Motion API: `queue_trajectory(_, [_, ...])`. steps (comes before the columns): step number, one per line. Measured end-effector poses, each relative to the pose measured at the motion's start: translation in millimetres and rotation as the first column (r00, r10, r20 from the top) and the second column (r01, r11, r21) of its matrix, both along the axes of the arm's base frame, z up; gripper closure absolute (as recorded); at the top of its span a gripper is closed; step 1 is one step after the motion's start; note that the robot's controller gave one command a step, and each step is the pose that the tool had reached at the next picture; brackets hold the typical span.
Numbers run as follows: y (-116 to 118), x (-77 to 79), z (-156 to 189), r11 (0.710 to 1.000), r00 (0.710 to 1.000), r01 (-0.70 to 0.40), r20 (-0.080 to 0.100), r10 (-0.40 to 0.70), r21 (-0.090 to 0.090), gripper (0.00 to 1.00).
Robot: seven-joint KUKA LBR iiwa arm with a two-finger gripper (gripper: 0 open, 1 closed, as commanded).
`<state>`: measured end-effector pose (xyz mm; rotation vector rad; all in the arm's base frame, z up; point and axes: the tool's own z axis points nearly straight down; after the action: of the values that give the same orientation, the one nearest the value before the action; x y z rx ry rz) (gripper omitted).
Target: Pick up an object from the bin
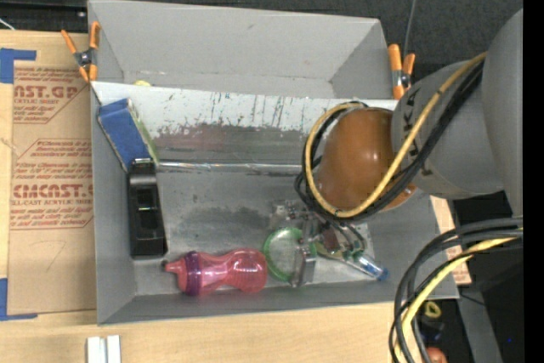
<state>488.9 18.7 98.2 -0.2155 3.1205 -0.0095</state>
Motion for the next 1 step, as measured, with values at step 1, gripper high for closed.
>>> queue_trajectory(1, [18.4,-2.2,11.7,1.000,1.000,-0.013,-0.016,0.013,0.003,0.00])
